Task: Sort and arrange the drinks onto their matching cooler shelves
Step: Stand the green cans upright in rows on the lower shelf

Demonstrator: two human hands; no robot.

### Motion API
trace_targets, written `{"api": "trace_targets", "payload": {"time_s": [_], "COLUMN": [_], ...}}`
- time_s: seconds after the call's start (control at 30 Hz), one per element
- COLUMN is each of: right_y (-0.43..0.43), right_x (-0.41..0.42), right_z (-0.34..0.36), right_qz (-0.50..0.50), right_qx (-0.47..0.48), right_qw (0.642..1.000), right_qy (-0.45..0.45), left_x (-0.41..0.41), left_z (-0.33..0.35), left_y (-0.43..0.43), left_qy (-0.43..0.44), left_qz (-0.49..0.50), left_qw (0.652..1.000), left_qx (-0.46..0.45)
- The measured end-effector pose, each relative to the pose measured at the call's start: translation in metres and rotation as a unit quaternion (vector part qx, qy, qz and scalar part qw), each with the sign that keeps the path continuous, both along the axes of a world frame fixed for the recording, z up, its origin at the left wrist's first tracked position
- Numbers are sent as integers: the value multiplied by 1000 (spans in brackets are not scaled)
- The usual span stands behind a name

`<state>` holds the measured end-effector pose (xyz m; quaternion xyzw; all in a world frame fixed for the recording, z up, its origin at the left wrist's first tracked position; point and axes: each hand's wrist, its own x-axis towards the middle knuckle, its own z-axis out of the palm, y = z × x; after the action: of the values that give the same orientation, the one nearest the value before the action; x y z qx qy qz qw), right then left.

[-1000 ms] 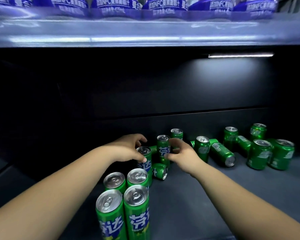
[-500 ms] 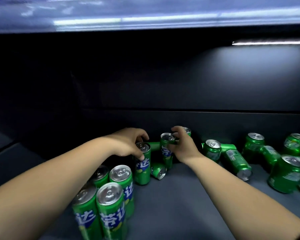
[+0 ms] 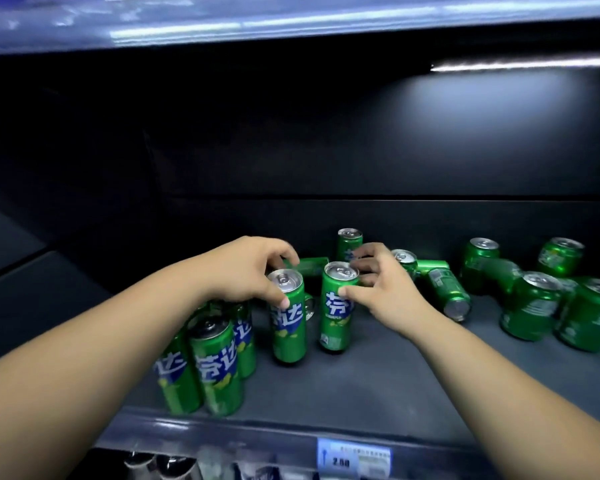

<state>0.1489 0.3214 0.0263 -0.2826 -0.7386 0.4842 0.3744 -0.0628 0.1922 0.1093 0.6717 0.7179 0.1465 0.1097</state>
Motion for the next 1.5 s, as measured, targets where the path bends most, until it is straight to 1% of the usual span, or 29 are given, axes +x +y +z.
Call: {"api": "trace_targets", "payload": {"time_s": [0.17,0.27,0.3,0.37,0.53,0.73,0.9,1.1,1.2,1.37,1.5], "right_y": [-51,-78,-87,-102,-124,-127,-129,-123,-118,-107,-90], "right_x": [12,11,9,6,1,1,2,2,2,3,7], "right_z": [-6,-13,-15,-18,-18,-8,-10,-14,-17,-21,-17], "right_qz": [12,14,16,20,11,16,4,10,18,49,107], "right_qx": [20,17,13,8,37,-4,14,11,19,1,-11], "right_qw": [1000,1000,1000,1000,998,998,996,996,996,996,991], "right_qy": [-18,-20,-19,-16,-41,-62,-91,-86,-85,-70,-84], "left_x": [5,0,-3,-9,-19,-3,-12,-12,-11,-15,-14], "left_z": [-12,-24,-28,-36,-42,-34,-42,-39,-37,-35,-31], "left_y": [-35,-53,-58,-65,-76,-84,-82,-77,-75,-66,-62], "left_qy": [51,113,120,120,126,101,104,99,117,129,135], "left_qz": [-20,-14,-5,11,2,9,-20,-36,-35,-36,-38], "left_qw": [998,994,993,993,992,995,994,994,992,991,990], "left_qx": [-9,-4,0,10,21,18,37,38,37,6,-12]}}
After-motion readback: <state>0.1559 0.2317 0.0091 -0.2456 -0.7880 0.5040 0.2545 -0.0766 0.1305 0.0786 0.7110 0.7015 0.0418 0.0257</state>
